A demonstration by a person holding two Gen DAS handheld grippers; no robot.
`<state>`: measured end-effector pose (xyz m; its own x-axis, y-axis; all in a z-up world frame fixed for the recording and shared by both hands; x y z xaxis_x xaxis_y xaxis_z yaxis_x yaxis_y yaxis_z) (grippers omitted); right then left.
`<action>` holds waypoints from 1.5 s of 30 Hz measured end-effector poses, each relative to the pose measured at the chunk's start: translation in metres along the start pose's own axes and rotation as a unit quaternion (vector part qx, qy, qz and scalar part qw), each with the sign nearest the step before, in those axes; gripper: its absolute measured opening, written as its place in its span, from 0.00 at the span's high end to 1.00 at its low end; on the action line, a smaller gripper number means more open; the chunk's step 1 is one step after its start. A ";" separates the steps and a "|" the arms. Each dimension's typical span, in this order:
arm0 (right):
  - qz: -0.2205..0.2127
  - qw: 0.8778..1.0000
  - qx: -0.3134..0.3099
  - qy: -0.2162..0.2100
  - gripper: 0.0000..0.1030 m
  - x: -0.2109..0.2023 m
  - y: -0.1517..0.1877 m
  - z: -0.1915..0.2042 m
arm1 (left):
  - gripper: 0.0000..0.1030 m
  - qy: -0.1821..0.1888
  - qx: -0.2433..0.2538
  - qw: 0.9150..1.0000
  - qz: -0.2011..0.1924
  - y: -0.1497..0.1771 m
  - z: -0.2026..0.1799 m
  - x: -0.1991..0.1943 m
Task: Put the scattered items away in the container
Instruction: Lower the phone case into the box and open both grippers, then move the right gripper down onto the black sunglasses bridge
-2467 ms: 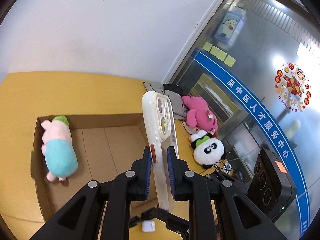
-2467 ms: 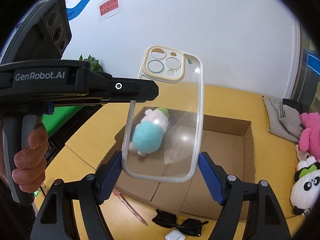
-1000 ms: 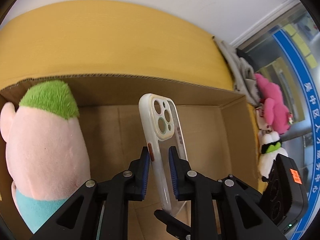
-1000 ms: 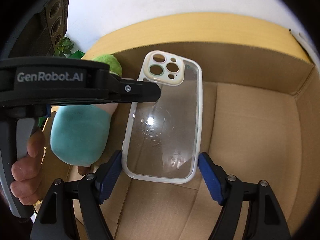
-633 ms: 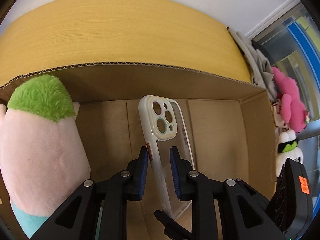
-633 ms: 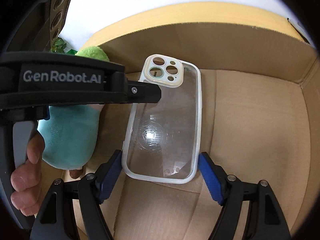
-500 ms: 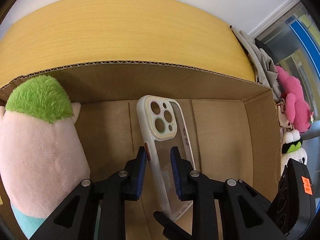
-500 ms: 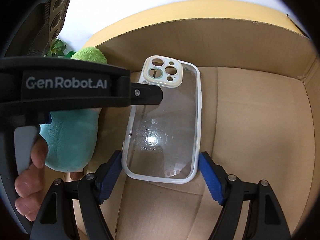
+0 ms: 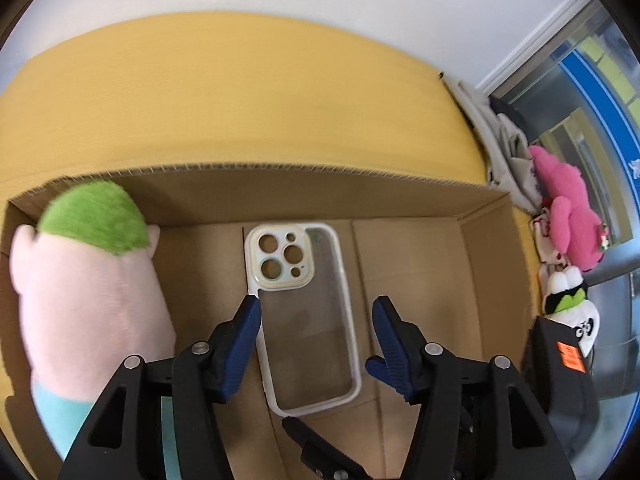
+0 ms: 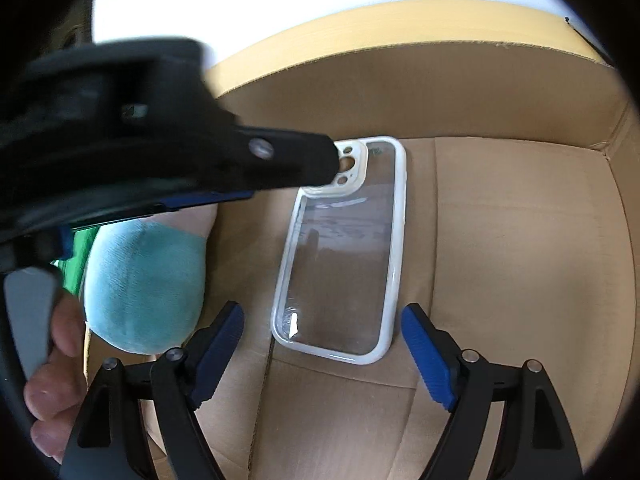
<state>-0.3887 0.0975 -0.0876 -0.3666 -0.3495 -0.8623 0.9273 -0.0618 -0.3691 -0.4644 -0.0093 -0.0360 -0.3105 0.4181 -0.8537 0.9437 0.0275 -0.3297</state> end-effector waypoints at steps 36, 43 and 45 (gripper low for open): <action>-0.100 0.966 -0.230 0.062 0.27 -0.146 0.227 -0.042 | 0.13 0.056 0.042 0.993 -0.092 0.347 -0.033 -0.118; -0.073 0.964 -0.251 0.051 0.67 -0.115 0.228 -0.050 | 0.13 0.056 0.040 0.995 -0.077 0.357 -0.040 -0.106; -0.059 0.961 -0.262 0.063 0.69 -0.109 0.232 -0.051 | 0.13 0.055 0.043 0.995 -0.075 0.358 -0.042 -0.104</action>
<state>-0.1375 0.1694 -0.0972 -0.5039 -0.2512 -0.8264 0.7254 0.3964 -0.5628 -0.0897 -0.0046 -0.0483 -0.4280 0.5114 -0.7452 0.8730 0.0207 -0.4872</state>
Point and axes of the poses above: each gripper's, at about its wrist camera, not at the fingertips, and x roughly the way its jaws point, z to its left, y to its underside, the point moved 6 cm from there along x, roughly the way its jaws point, and after that the axes turned 4 degrees about y, right-handed, at the moved point
